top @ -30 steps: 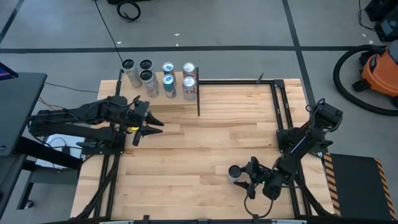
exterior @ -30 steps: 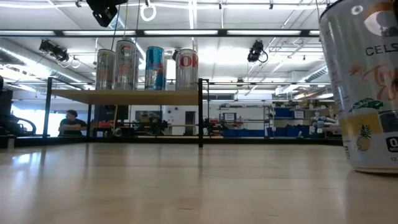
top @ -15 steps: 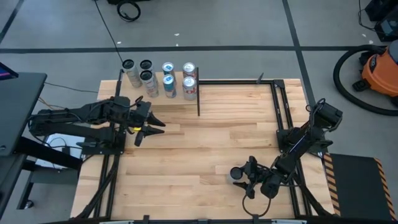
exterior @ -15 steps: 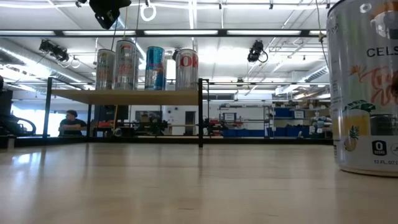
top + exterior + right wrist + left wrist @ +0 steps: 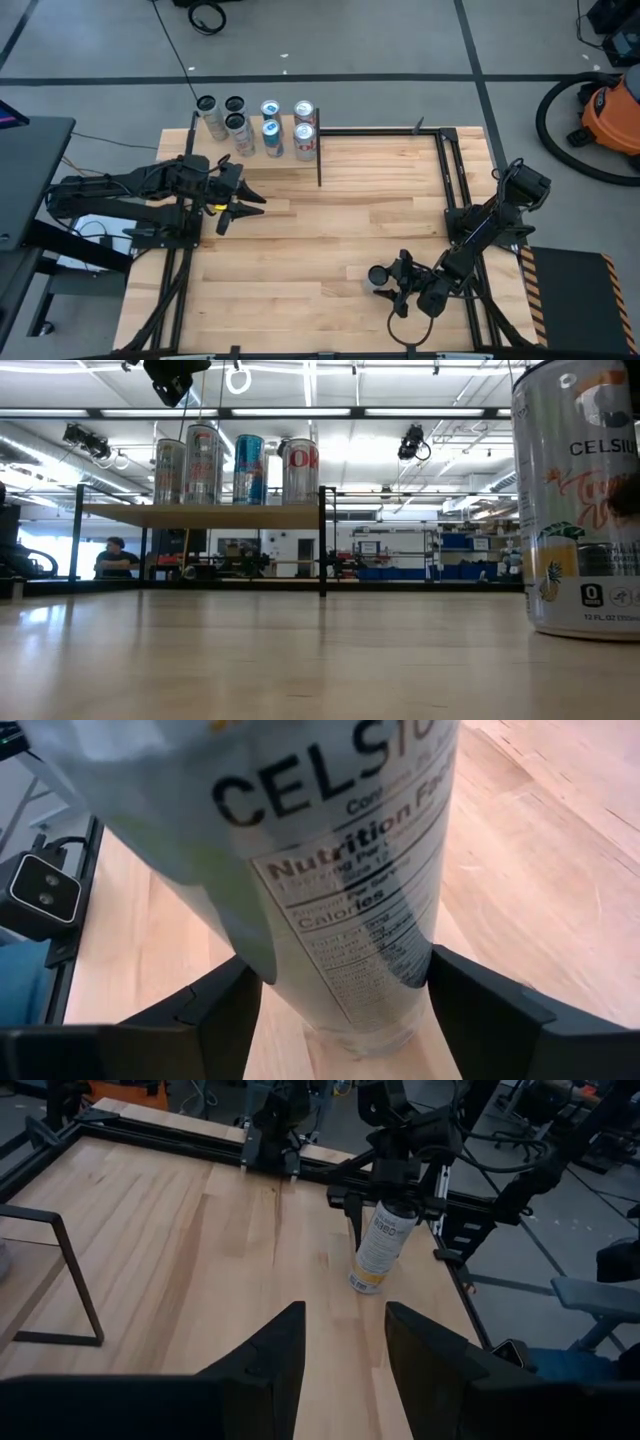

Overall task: Place canned beverage on shelf
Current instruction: Put the white-yellow soda can on the shelf aligned with the other white-yellow soda can

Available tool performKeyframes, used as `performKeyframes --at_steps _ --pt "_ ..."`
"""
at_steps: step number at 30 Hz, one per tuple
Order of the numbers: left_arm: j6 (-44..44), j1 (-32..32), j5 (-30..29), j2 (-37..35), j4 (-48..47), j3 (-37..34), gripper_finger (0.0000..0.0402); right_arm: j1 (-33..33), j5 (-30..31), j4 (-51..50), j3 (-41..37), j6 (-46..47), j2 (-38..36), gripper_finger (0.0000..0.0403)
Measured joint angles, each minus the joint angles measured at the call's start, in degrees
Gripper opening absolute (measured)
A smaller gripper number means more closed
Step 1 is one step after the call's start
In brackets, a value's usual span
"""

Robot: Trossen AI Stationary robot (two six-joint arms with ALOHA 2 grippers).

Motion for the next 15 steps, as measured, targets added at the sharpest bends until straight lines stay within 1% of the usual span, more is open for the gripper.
performKeyframes --at_steps 5,15 --pt "0.0 0.0 0.0 0.0 0.0 0.0 0.0144 0.0 -0.3 0.0 0.0 -0.7 0.0 0.0268" --pt "0.1 0.0 0.0 0.0 0.0 0.0 0.0144 -0.4 1.4 0.8 0.0 -1.0 0.0 0.0252"
